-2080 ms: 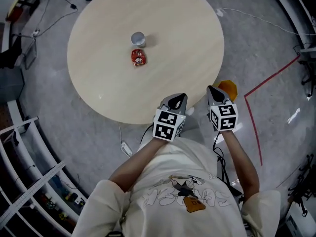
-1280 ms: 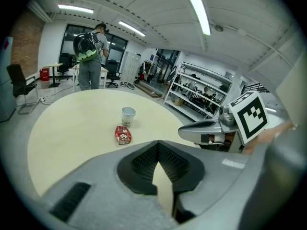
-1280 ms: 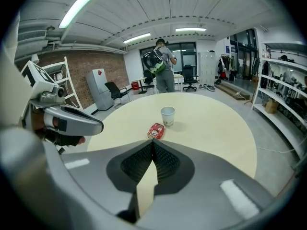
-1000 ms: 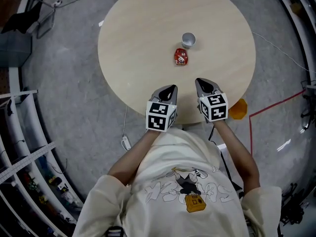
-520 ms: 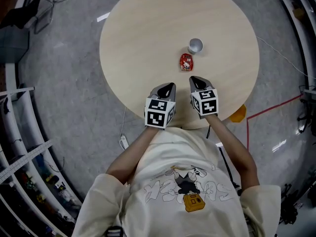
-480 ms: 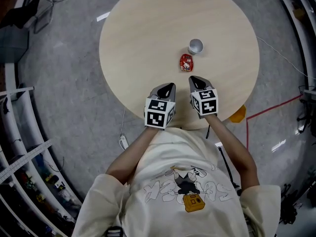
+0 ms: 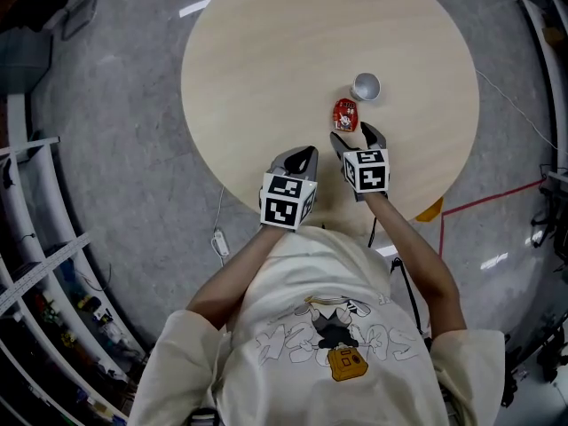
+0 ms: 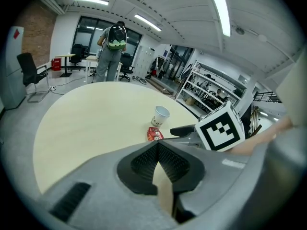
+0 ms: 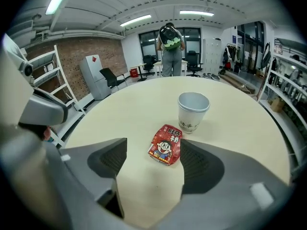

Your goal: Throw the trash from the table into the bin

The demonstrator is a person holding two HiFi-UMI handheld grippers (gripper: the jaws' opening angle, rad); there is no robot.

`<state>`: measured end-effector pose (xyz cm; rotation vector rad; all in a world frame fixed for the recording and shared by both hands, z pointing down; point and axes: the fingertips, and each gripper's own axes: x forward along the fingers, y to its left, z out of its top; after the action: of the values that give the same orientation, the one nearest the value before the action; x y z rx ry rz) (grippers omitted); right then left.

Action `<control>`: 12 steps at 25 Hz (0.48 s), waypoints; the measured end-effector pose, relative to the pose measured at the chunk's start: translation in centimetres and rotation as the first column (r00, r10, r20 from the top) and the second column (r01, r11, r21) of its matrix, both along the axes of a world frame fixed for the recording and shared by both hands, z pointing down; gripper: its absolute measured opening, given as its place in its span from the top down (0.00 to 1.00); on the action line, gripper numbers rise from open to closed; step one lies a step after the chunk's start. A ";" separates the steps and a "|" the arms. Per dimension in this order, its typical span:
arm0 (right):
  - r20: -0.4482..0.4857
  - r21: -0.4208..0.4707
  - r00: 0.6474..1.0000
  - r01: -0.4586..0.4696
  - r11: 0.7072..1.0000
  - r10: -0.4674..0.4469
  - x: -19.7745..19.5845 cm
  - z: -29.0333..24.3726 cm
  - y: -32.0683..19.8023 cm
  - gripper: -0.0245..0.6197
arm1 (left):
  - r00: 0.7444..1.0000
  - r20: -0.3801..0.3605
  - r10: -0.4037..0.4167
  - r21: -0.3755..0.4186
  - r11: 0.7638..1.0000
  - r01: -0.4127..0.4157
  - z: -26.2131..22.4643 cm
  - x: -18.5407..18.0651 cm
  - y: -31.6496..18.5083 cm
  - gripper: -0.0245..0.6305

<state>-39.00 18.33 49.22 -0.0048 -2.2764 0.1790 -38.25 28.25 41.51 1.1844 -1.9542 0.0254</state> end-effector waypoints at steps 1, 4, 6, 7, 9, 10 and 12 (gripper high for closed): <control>-0.010 0.003 1.000 -0.006 1.000 0.006 -0.4 0.6 0.0 0.41 | 1.000 -0.004 -0.002 -0.003 1.000 0.002 0.2 -0.1 0.1 0.96; -0.042 0.014 0.999 -0.032 0.999 0.032 -1.4 2.1 -0.2 0.37 | 1.000 -0.015 -0.008 -0.010 1.000 0.008 0.7 -0.5 0.6 0.96; -0.065 0.022 0.996 -0.055 0.998 0.056 -1.9 3.1 -0.6 0.35 | 1.000 -0.023 -0.011 -0.014 1.000 0.010 1.0 -0.6 0.7 0.96; -0.078 0.024 0.995 -0.066 0.998 0.067 -2.0 3.6 -0.8 0.35 | 1.000 -0.027 -0.012 -0.015 1.000 0.012 1.2 -0.6 0.8 0.96; -0.105 0.019 0.991 -0.082 0.996 0.084 -2.0 4.5 -1.0 0.35 | 0.999 -0.036 -0.019 -0.018 1.000 0.018 1.5 -0.5 1.1 0.96; -0.118 0.015 0.989 -0.090 0.996 0.091 -2.2 4.9 -1.1 0.35 | 0.999 -0.040 -0.023 -0.019 1.000 0.023 1.7 -0.5 1.2 0.96; -0.143 0.012 0.984 -0.106 0.994 0.106 -2.4 5.6 -1.4 0.35 | 0.999 -0.045 -0.032 -0.020 0.999 0.031 1.9 -0.8 1.3 0.96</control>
<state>-41.41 16.95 54.85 0.1279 -2.1345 0.2236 -39.08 29.59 43.37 1.1324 -1.9284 0.0018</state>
